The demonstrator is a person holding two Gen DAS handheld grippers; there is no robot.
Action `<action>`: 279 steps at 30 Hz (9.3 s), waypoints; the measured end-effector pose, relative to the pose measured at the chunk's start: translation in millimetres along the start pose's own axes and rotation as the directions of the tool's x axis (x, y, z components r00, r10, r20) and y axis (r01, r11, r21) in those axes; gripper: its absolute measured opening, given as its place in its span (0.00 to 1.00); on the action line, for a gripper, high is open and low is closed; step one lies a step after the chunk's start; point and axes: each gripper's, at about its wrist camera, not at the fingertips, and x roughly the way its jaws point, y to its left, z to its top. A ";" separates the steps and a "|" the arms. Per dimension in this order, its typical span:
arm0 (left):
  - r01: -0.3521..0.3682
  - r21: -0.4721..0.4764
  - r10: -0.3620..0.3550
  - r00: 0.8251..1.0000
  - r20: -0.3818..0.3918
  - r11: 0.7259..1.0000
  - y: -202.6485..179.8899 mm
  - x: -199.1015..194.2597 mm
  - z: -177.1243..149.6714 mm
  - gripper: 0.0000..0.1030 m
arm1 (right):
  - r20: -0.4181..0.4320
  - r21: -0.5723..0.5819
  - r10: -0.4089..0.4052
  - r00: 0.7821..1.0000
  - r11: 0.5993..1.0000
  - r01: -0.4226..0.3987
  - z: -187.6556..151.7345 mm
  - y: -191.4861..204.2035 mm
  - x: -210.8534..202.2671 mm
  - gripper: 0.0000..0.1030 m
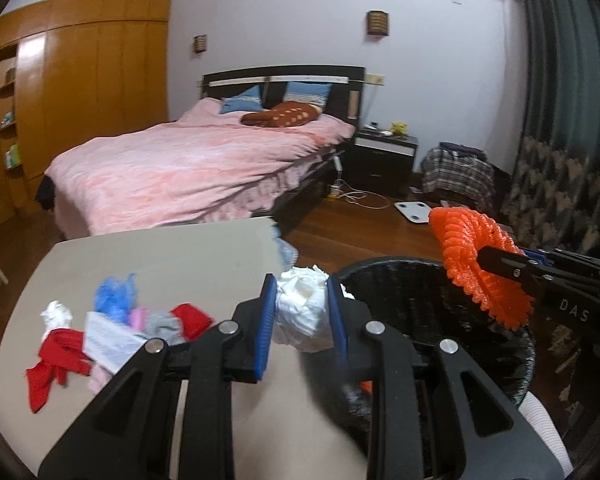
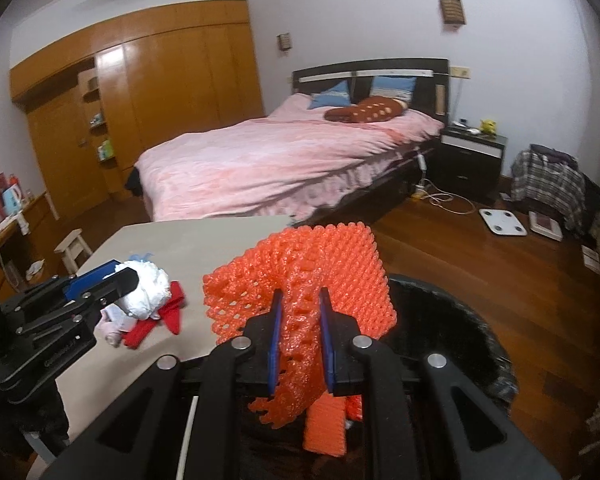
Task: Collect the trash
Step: 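Drop the orange net from the right gripper while the left drops the tissue into the bin, then grasp the pink sock with the left gripper and lift it, then grasp the grey sock with the right gripper and lift while the left holds the pink sock, then carry both socks over the bin and open both grippers to drop them, then move both open grippers back over the table items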
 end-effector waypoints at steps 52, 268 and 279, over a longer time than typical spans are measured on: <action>-0.223 -0.060 0.223 0.975 -0.009 0.973 87.8 -28.6 -22.9 0.85 | -0.001 -0.011 0.033 0.999 0.999 -0.033 -11.6 38.7 27.2 0.94; -0.025 -0.006 0.025 0.999 -0.047 1.000 19.3 0.3 -17.4 0.84 | -0.008 0.019 -0.061 0.998 0.998 0.061 -24.5 -21.2 -7.2 0.95; -0.232 -0.072 0.226 0.971 -0.075 0.970 102.3 -14.9 -35.9 0.85 | 0.010 -0.064 0.078 0.997 0.995 -0.077 -4.9 51.5 31.3 0.95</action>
